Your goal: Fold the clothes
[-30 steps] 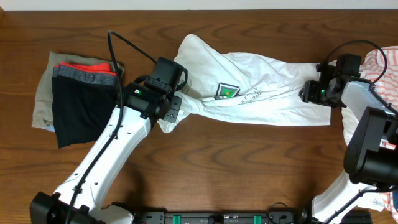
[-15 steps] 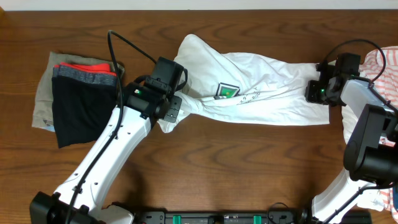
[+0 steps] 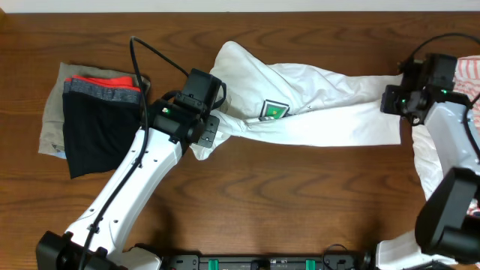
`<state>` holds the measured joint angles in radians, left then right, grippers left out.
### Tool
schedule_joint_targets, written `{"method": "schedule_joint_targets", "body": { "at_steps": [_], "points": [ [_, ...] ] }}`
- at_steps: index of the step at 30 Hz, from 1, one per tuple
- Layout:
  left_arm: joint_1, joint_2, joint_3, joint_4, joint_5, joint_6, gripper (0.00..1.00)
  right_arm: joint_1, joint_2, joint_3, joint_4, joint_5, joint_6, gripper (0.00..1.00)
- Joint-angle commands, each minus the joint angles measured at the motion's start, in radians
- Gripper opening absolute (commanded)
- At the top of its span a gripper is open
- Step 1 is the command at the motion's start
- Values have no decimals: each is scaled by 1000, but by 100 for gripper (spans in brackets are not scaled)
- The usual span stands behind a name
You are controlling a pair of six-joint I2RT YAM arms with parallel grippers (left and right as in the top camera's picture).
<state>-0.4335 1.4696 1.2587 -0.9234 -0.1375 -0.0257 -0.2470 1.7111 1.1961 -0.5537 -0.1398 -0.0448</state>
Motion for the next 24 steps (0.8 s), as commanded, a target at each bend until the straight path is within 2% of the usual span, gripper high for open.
{"method": "schedule_joint_targets", "body": {
  "at_steps": [1,8,13,20,24],
  "points": [
    [2,-5,4,-2,-2,5,6,19,8,1,-38,12,6,1],
    [2,-8,4,6,-3,6,6,19,-5,1,-102,-28,14,1],
    [2,-68,10,74,-3,6,6,19,-137,18,-150,-56,36,1],
    [2,-300,29,76,-2,5,6,19,-443,116,-297,-46,37,1],
    [2,-480,28,97,-2,2,6,19,-587,190,-342,40,37,1]
  ]
}}
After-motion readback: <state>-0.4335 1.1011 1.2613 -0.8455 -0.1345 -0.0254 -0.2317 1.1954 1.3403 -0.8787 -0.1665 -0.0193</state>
